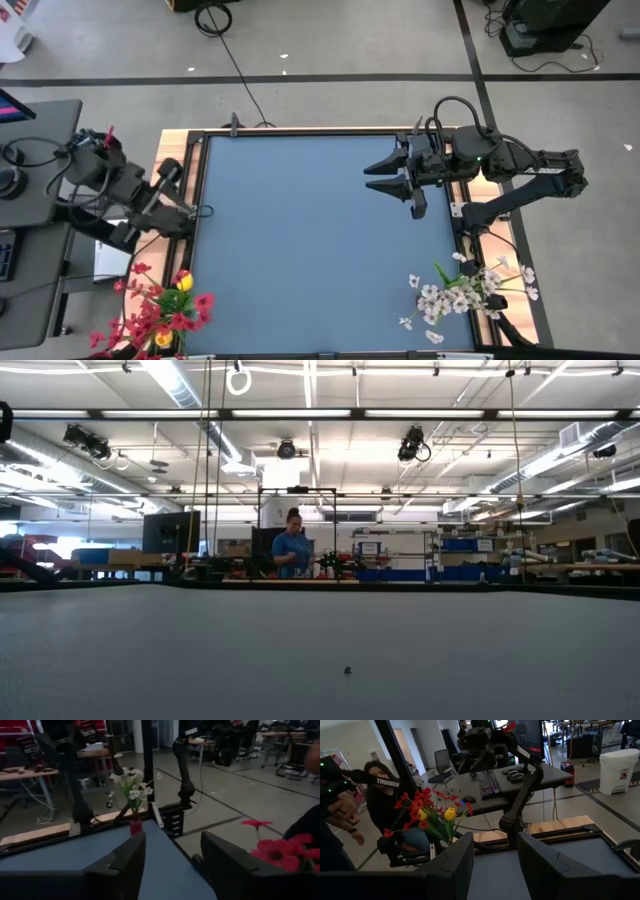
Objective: Sort flowers into vase by color
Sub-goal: Return to Home Position
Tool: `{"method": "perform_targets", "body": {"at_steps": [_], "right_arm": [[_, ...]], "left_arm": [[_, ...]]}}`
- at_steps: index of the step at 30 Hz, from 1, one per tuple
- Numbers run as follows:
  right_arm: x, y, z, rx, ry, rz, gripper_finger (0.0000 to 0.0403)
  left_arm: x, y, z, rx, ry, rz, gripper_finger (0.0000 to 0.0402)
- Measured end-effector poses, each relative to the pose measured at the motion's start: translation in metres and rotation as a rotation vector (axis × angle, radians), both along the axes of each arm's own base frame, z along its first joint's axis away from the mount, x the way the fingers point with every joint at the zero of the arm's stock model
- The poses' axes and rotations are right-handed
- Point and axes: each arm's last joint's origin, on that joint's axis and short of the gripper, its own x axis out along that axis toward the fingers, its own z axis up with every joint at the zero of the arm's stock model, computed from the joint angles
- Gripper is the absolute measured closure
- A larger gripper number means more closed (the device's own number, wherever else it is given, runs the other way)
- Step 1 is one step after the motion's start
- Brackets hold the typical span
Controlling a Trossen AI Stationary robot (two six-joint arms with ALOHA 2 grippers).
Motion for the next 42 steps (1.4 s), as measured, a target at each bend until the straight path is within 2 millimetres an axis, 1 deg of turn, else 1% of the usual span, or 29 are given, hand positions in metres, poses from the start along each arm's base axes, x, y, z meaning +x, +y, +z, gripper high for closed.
{"method": "perform_targets", "body": {"at_steps": [3, 6, 9, 13, 16, 20, 22, 24, 27, 30, 32, 34, 35, 37, 38, 40, 42], "right_arm": [[0.000, 0.000, 0.000, -0.001, 0.000, 0.000, 0.0242], [0.000, 0.000, 0.000, 0.000, 0.000, 0.000, 0.0242], [0.000, 0.000, 0.000, -0.001, 0.000, 0.000, 0.0242], [0.000, 0.000, 0.000, -0.001, 0.000, 0.000, 0.0242], [0.000, 0.000, 0.000, -0.001, 0.000, 0.000, 0.0242], [0.000, 0.000, 0.000, -0.014, -0.004, 0.001, 0.0242], [0.000, 0.000, 0.005, -0.077, -0.055, -0.006, 0.0242], [0.000, -0.001, 0.009, -0.122, -0.101, -0.021, 0.0242], [0.000, -0.001, 0.014, -0.128, -0.159, -0.029, 0.0242], [-0.001, -0.001, 0.024, -0.083, -0.253, -0.029, 0.0242], [-0.002, -0.001, 0.029, -0.023, -0.304, -0.008, 0.0242], [-0.004, 0.000, 0.032, 0.051, -0.319, 0.022, 0.0242], [-0.004, -0.001, 0.032, 0.072, -0.322, 0.010, 0.0242], [-0.004, -0.002, 0.029, 0.116, -0.290, -0.033, 0.0242], [-0.004, -0.002, 0.026, 0.093, -0.248, -0.038, 0.0242], [-0.002, -0.003, 0.013, 0.028, -0.127, -0.057, 0.0242], [0.001, -0.004, -0.001, -0.010, 0.010, -0.100, 0.0242]], "left_arm": [[0.007, -0.006, -0.006, 0.003, 0.002, 0.026, 0.0228], [0.020, -0.015, -0.010, -0.014, -0.029, 0.106, 0.0252], [0.031, -0.017, -0.010, -0.004, -0.067, 0.175, 0.0272], [0.045, -0.010, -0.008, 0.013, -0.096, 0.307, 0.0289], [0.057, -0.003, -0.007, -0.013, -0.093, 0.341, 0.0296], [0.086, 0.004, -0.011, -0.034, -0.042, 0.322, 0.0307], [0.100, 0.009, -0.016, -0.033, -0.005, 0.317, 0.0312], [0.108, 0.014, -0.021, -0.023, 0.031, 0.353, 0.0319], [0.107, 0.021, -0.018, -0.031, 0.005, 0.395, 0.0331], [0.104, 0.023, -0.017, -0.032, 0.004, 0.418, 0.0346], [0.101, 0.024, -0.019, -0.023, 0.021, 0.440, 0.0357], [0.096, 0.025, -0.020, -0.021, 0.042, 0.467, 0.0367], [0.093, 0.026, -0.022, -0.027, 0.057, 0.484, 0.0373], [0.090, 0.026, -0.024, -0.036, 0.089, 0.500, 0.0386], [0.088, 0.027, -0.025, -0.035, 0.094, 0.501, 0.0392], [0.085, 0.027, -0.026, -0.019, 0.099, 0.501, 0.0397], [0.082, 0.027, -0.033, -0.020, 0.090, 0.502, 0.0397]]}}
